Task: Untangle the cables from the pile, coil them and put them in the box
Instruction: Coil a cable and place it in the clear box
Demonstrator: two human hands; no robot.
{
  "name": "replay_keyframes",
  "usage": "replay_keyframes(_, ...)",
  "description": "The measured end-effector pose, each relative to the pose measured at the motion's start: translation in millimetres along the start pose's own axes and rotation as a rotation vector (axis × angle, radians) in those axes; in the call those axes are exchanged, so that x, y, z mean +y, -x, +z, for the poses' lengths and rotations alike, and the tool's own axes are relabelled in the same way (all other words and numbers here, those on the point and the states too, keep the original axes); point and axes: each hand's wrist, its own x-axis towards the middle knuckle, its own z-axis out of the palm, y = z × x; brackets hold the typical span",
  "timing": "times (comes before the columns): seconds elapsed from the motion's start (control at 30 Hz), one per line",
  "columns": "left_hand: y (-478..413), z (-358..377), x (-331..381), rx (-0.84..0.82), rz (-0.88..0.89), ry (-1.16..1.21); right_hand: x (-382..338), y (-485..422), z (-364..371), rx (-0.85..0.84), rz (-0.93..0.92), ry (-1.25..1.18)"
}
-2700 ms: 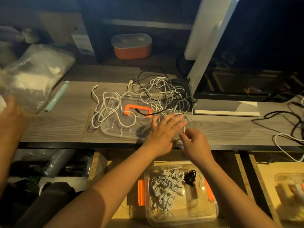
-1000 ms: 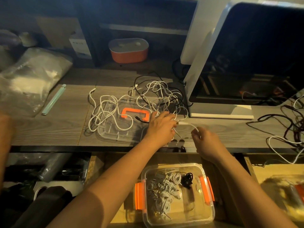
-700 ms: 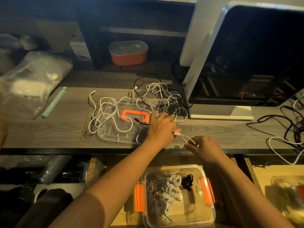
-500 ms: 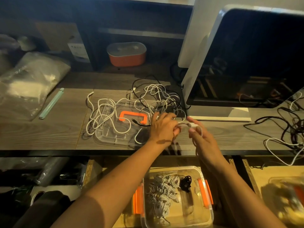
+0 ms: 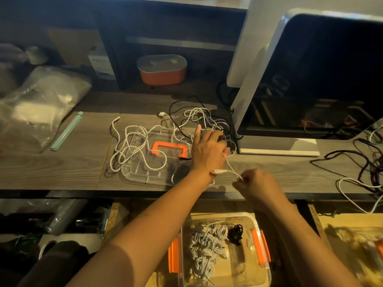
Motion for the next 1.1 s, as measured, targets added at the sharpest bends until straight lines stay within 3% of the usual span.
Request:
replay_keyframes(0.07,-4,0,-5,0.048,-0.028,0.022,4,2,10,0.004,-0.056,0.03)
replay_keyframes(0.2,-5,-3,-17,0.038,-0.03,0.041,2,5,8,0.128,-0.154,-0.482)
replay_keyframes(0.3,0,-1,-19,-0.004,0.01,0.035,-5,5,-2,0.2,-0.265,-0.574)
replay_keyframes(0.33,1,0,-20,-0.003,0.02,0.031,-12,6,-7,0.2,-0.252,-0.714)
replay_keyframes(0.43,-2,-2,-19,-0.031,0.016,0.056,-25,9,-23,0.165,-0.159,-1.439)
replay_keyframes(0.5,-5,-6,-16,-0.037,0.023,0.074,-28,8,-32,0.19,-0.13,-1.644)
replay_keyframes(0.57,-5,-10,-13,0.007,0.029,0.141,-30,8,-33,0.238,-0.048,-1.594)
replay_keyframes(0.67,-7,-18,-18,0.099,0.011,0.239,-26,7,-26,0.289,-0.004,-1.084)
replay_keyframes(0.83,-11,-23,-19,0.223,0.176,0.161,-29,3,-18,-0.177,-0.113,-0.453)
replay_keyframes(0.9,-15,-28,-17,0.248,0.162,0.179,-31,4,-15,-0.153,-0.144,-0.492)
replay_keyframes(1.0,-18,-30,-25,0.266,0.099,0.199,-31,5,-19,0.032,-0.148,-0.866)
replay_keyframes(1.1,-13,-29,-30,0.231,0.089,0.176,-33,6,-24,0.108,-0.119,-1.171)
